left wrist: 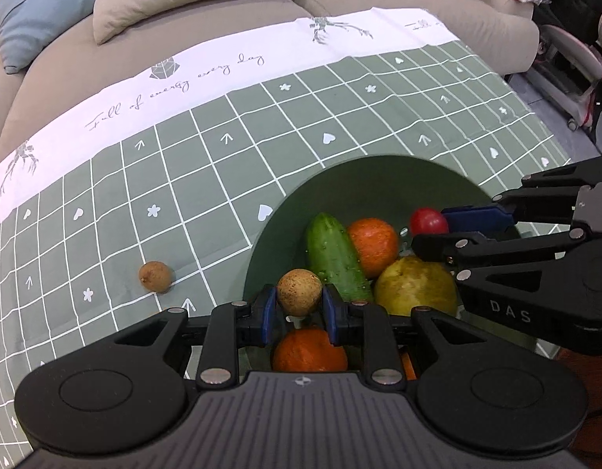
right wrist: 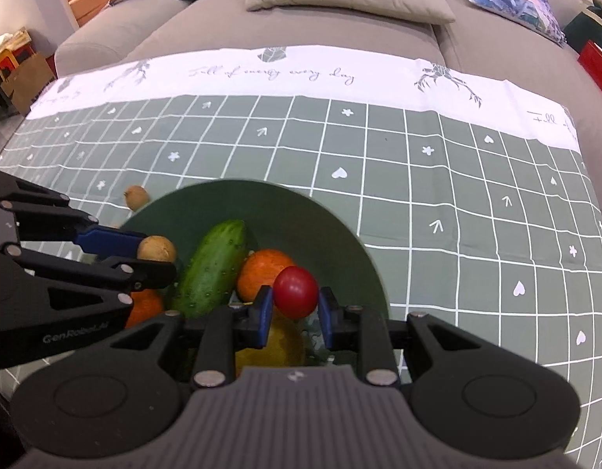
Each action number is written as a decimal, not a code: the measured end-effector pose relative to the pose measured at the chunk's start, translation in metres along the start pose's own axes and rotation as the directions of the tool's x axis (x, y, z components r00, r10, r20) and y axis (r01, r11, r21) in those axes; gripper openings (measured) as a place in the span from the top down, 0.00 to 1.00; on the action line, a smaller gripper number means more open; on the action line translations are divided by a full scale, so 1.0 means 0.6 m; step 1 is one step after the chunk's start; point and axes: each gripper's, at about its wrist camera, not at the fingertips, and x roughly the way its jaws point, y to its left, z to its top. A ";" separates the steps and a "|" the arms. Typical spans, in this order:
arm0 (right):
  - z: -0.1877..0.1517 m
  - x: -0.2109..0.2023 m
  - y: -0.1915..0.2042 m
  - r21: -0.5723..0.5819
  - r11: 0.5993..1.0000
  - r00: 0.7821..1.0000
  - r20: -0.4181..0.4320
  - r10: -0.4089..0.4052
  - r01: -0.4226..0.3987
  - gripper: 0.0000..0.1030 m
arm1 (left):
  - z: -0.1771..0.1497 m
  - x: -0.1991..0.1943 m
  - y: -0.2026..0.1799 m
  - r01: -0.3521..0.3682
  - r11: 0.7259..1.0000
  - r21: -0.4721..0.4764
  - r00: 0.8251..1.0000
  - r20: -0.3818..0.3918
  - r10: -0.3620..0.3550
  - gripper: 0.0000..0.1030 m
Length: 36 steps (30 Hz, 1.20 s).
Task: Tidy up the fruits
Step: 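Carry the tomato and longan over the colander and lower them in, then open both tools and withdraw them toward the remaining longans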
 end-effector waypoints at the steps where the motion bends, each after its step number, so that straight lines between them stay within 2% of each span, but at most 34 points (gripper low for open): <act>1: 0.001 0.004 0.000 -0.004 1.000 1.000 -0.005 -0.004 0.004 0.80 | -0.001 0.003 0.000 -0.004 1.000 0.000 1.000 -0.003 0.004 0.73; 10: 0.006 0.020 -0.004 -0.006 1.000 1.000 -0.021 -0.016 0.016 0.80 | -0.001 0.008 0.005 0.012 1.000 -0.004 1.000 -0.003 -0.012 0.73; 16: 0.007 0.021 -0.002 -0.008 0.999 0.999 -0.024 -0.033 0.032 0.79 | -0.001 0.006 0.006 0.016 1.000 -0.003 1.000 -0.001 -0.016 0.66; 18: 0.008 0.020 -0.002 -0.007 0.999 0.999 -0.024 -0.033 0.033 0.76 | -0.001 0.002 0.007 0.038 0.999 -0.003 0.999 0.003 -0.038 0.55; 20: 0.009 0.018 -0.002 -0.011 0.999 0.999 -0.020 -0.039 0.039 0.69 | -0.002 -0.007 0.005 0.029 1.000 0.001 0.999 0.023 -0.029 0.51; 24: 0.011 0.005 0.003 -0.022 0.999 0.999 -0.009 -0.045 0.045 0.67 | -0.002 -0.025 0.005 0.029 1.000 0.005 0.998 0.047 -0.030 0.51; 26: 0.012 -0.005 0.007 -0.027 0.998 0.998 0.004 -0.055 0.055 0.59 | -0.003 -0.037 0.007 0.035 0.999 -0.002 0.997 0.062 -0.035 0.51; 30: 0.013 -0.030 0.019 -0.036 0.997 0.998 0.029 -0.060 0.061 0.57 | -0.006 -0.068 0.012 0.028 1.000 -0.004 0.994 0.102 -0.028 0.51; 33: 0.012 -0.051 0.034 -0.046 0.997 0.997 0.054 -0.062 0.065 0.50 | -0.010 -0.093 0.017 0.015 1.000 -0.002 0.990 0.140 -0.015 0.51; 36: 0.010 -0.073 0.053 -0.050 0.997 0.995 0.082 -0.054 0.058 0.49 | -0.016 -0.119 0.024 -0.005 1.000 0.000 0.986 0.169 0.005 0.51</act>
